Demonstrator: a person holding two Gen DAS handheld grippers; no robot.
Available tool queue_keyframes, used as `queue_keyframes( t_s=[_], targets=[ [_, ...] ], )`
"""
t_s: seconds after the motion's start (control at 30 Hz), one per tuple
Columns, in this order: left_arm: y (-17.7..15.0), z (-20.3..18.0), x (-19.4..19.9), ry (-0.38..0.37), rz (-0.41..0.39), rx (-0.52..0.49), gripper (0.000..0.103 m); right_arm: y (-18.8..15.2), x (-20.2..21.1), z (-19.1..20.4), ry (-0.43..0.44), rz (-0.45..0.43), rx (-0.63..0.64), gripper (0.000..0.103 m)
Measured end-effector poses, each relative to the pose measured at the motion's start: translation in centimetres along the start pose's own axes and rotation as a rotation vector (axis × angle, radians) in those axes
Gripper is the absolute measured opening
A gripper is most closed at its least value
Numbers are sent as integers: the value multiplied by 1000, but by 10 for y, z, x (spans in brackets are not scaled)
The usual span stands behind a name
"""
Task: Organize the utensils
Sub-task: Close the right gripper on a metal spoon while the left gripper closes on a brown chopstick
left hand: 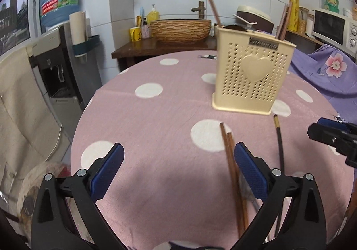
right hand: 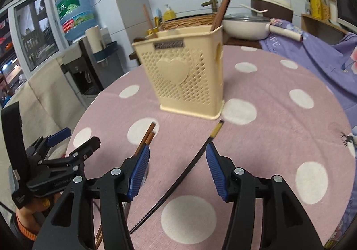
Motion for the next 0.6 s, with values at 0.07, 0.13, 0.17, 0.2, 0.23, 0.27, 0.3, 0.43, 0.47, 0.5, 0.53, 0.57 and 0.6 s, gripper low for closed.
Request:
queue_keyframes(
  t_s=[0.07,0.13,0.17,0.2,0.23,0.27,0.3,0.43,0.47,0.5,0.53,0.57,0.6],
  targets=[
    [-7,7,-2,2,21,16,97,-5,-5,10,24,14,30,52],
    [-14,11,-3,4,35,20,97,-10,-10,21,49,29,67,52],
    [-17,13,-3,11,37,18,97,-11,-12,27,56,35,84,52],
    [-18,14,-3,15,39,18,97,-13,-16,34,60,46,105,52],
    [-19,14,-3,15,41,18,97,-14,-20,39,64,57,118,52],
    [-21,15,-3,10,43,19,95,-16,-25,43,71,71,130,52],
    [-21,15,-4,7,47,20,93,-17,-31,48,81,89,142,52],
    [-22,21,-9,14,61,37,90,-19,-50,59,85,129,158,52],
    [-22,23,-10,14,65,44,90,-18,-53,61,78,133,161,52],
    [-22,25,-10,14,68,51,90,-19,-56,62,74,136,162,52],
    [-22,27,-11,15,71,54,90,-18,-59,62,69,142,163,52],
    [-22,29,-11,19,72,55,90,-18,-63,62,53,148,158,52],
    [-22,30,-12,24,74,56,90,-17,-65,61,41,151,152,52]
  ],
)
Point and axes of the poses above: each gripper's, at about its wrist camera, not at the fingertips, and x roughly against the way its jaws point, z to its left, y to its top, the point moved 1 cm from there along -x, roughly the way its jaws point, and after that the axes turned 6 degrees about z, right-handed, at the moved point
